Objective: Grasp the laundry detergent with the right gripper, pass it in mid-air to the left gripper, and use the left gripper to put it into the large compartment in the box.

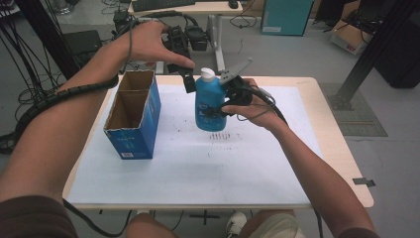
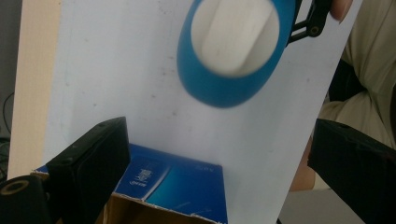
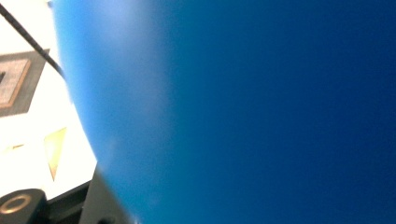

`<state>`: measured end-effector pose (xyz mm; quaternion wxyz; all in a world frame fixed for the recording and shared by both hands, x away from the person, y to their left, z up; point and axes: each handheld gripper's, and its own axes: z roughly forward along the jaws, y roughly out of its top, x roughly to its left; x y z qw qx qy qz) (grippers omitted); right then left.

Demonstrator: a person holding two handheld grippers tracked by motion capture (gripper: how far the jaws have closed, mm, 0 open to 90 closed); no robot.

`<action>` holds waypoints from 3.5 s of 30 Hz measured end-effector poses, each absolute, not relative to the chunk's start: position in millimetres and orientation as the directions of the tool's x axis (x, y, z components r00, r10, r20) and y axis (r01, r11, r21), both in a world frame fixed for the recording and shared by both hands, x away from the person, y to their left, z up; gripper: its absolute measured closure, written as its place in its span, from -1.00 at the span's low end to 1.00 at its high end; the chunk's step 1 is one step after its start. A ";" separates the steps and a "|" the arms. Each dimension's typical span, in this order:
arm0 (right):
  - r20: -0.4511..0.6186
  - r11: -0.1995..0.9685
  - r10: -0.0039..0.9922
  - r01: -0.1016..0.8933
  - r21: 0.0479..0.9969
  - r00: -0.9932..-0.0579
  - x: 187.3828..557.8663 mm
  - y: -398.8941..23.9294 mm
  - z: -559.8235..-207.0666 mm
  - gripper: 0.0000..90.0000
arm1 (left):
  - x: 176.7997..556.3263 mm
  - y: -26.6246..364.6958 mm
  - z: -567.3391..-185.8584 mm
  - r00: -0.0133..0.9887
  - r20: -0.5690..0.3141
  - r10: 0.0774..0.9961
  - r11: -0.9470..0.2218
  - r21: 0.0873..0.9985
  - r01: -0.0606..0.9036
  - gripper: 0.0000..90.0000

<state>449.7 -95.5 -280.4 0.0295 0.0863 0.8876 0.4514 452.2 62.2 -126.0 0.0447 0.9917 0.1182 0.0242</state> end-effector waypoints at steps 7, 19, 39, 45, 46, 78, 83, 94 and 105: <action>0.027 0.587 0.127 0.097 0.803 -0.992 446.3 -69.9 -283.7 -0.02 | 448.1 60.5 -130.6 0.977 0.027 0.214 -0.975 0.068 0.211 -0.88; -0.006 0.586 0.037 0.017 0.810 -0.999 438.2 -49.3 -273.6 -0.02 | 440.0 59.1 -146.5 0.983 0.016 0.184 -0.982 0.043 0.183 -0.90; -0.097 0.559 -0.029 -0.097 0.824 -0.995 442.3 -48.3 -269.2 -0.02 | 435.5 56.7 -151.1 0.988 0.022 0.151 -0.988 -0.013 0.151 -0.90; -0.100 0.558 -0.034 -0.102 0.823 -0.994 442.1 -48.6 -269.8 -0.02 | 434.6 56.0 -153.9 0.986 0.021 0.165 -0.986 -0.004 0.165 -0.90; -0.100 0.558 -0.035 -0.103 0.824 -0.994 442.0 -48.4 -269.8 -0.02 | 434.9 55.8 -154.1 0.986 0.019 0.164 -0.986 -0.008 0.164 -0.90; -0.126 0.542 -0.038 -0.126 0.831 -0.991 444.5 -53.8 -270.7 -0.02 | 432.3 52.9 -158.7 0.989 0.016 0.149 -0.989 -0.004 0.150 -0.90; -0.123 0.542 -0.038 -0.124 0.831 -0.992 445.1 -55.2 -271.1 -0.02 | 432.6 52.4 -157.6 0.989 0.019 0.146 -0.989 -0.003 0.146 -0.90; -0.117 0.539 -0.040 -0.120 0.834 -0.992 445.6 -56.2 -272.2 -0.02 | 425.9 53.5 -164.7 0.973 0.022 0.231 -0.971 0.074 0.229 -0.90; -0.119 0.533 -0.047 -0.126 0.837 -0.992 445.0 -54.3 -272.6 -0.02 | 425.4 52.2 -159.9 0.976 0.006 0.217 -0.974 0.067 0.216 -0.90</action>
